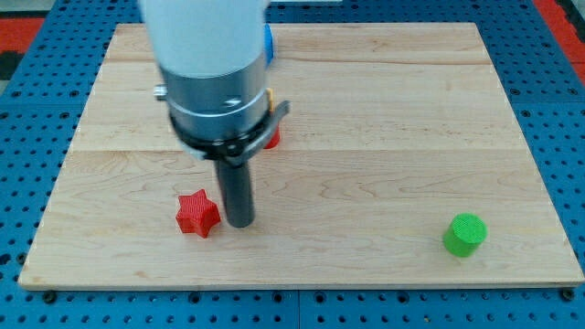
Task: Move the red star towards bottom left of the green star
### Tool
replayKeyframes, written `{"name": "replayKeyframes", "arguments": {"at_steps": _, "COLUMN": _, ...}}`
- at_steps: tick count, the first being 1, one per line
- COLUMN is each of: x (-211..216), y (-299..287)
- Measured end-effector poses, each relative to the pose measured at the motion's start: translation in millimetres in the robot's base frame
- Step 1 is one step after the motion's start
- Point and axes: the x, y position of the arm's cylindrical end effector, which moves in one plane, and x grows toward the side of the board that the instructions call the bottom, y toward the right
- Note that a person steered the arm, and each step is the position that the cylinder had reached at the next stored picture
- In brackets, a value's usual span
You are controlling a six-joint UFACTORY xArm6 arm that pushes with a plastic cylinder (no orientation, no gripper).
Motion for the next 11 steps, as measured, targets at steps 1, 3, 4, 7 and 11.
{"name": "replayKeyframes", "arguments": {"at_steps": 1, "x": 2.1, "y": -35.3}}
{"name": "replayKeyframes", "arguments": {"at_steps": 3, "x": 23.0, "y": -54.4}}
{"name": "replayKeyframes", "arguments": {"at_steps": 4, "x": 18.2, "y": -97.2}}
{"name": "replayKeyframes", "arguments": {"at_steps": 7, "x": -69.8, "y": -96.3}}
{"name": "replayKeyframes", "arguments": {"at_steps": 11, "x": -64.7, "y": -12.4}}
